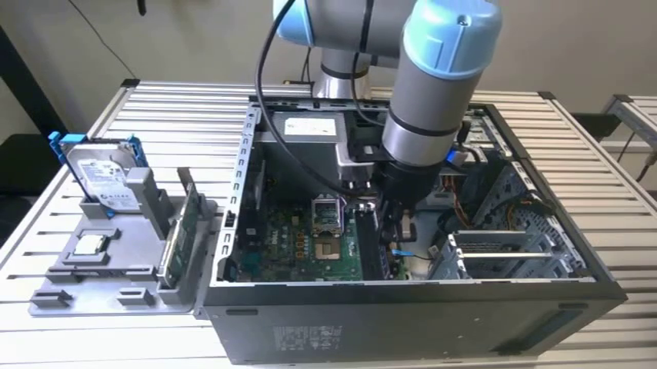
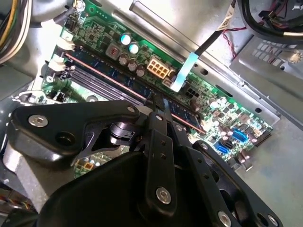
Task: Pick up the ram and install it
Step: 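Press down the ram until it locks into place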
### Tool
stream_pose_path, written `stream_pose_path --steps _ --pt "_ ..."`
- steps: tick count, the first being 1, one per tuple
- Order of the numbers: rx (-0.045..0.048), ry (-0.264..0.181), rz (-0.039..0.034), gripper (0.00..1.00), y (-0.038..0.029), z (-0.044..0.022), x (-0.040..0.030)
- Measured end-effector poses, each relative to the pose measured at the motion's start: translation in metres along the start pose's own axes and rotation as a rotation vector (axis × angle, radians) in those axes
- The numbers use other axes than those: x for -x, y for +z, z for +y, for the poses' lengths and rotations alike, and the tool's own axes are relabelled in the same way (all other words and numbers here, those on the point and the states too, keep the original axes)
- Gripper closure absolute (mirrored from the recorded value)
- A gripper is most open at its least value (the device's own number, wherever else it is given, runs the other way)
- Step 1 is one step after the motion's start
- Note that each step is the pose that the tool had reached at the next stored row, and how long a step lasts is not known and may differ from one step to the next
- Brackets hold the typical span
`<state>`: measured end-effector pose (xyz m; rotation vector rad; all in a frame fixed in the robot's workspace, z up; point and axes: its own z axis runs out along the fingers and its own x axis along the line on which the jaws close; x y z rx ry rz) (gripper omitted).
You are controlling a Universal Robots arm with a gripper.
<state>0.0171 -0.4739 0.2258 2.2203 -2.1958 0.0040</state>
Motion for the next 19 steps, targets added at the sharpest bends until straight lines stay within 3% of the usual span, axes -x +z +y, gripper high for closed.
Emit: stream_pose_path --steps 5,8,10,19 --pt "0.0001 0.0 0.0003 0.89 0.0051 -0.0002 0.0001" --pt "0.0003 0.0 0.0001 0.89 0.0046 -0.0002 0.0001" --pt "0.0013 0.0 -0.0022 0.89 0.0001 -0.0001 0.0003" --pt "0.0061 0.0 -0.0002 0.89 -0.0273 0.0002 -0.0004"
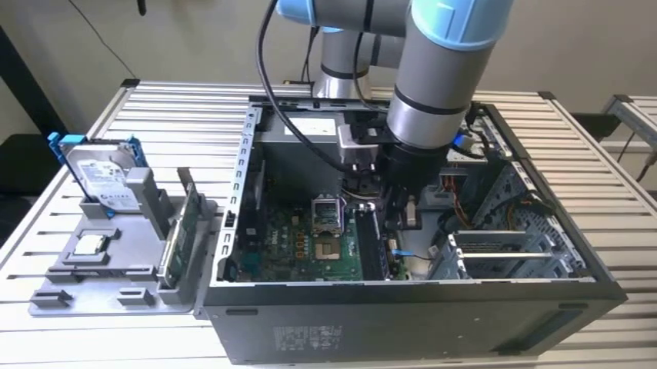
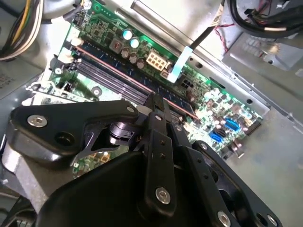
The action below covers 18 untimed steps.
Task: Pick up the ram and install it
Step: 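Press down the ram until it locks into place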
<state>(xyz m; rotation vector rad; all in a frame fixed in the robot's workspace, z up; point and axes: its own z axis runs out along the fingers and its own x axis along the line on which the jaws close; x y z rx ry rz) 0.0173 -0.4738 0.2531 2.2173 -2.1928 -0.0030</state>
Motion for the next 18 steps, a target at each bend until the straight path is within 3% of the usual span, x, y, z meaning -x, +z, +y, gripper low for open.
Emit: stream_pose_path --steps 5,18 --pt "0.0015 0.0 0.0001 0.89 -0.0107 0.0001 -0.0002" --pt "0.0015 0.0 -0.0012 0.89 -0.0107 0.0002 -0.0002"
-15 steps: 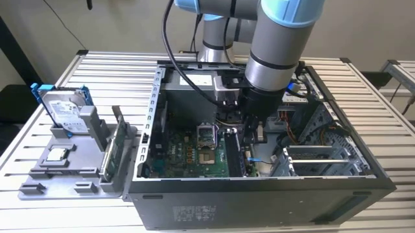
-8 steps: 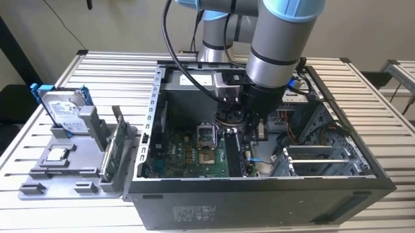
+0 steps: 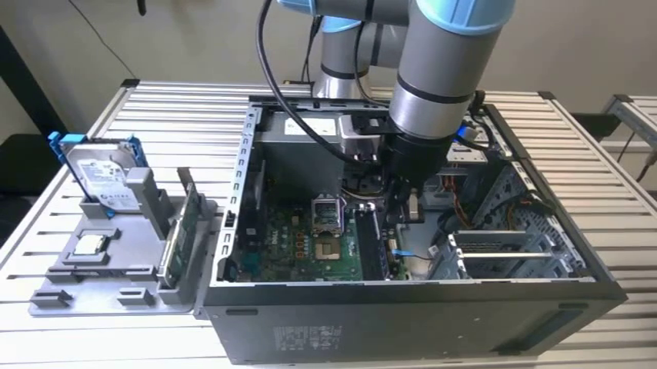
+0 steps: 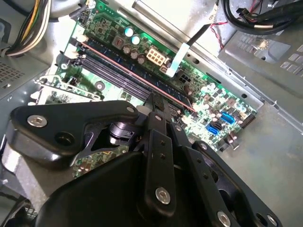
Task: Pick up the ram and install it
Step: 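Press down the ram until it locks into place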
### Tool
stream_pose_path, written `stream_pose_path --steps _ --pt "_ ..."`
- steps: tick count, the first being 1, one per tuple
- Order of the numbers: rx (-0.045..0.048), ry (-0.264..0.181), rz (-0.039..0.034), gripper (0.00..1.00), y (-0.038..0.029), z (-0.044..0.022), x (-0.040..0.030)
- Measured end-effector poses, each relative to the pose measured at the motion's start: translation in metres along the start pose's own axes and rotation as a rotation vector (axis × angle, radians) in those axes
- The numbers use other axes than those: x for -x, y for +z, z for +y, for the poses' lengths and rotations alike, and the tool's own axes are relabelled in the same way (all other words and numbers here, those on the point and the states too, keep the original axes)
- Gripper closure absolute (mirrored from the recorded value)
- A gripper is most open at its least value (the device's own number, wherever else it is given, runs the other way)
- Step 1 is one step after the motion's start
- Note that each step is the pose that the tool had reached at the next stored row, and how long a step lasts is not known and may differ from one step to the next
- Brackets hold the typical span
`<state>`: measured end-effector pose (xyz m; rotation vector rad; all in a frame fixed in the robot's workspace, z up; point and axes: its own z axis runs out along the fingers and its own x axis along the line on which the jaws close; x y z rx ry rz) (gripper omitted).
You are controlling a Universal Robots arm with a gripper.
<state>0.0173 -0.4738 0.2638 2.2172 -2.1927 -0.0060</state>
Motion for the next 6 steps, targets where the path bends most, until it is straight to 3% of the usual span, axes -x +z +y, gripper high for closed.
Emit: stream_pose_path --steps 6 --pt "-0.0001 0.0 -0.005 0.89 0.0 0.0 0.0"
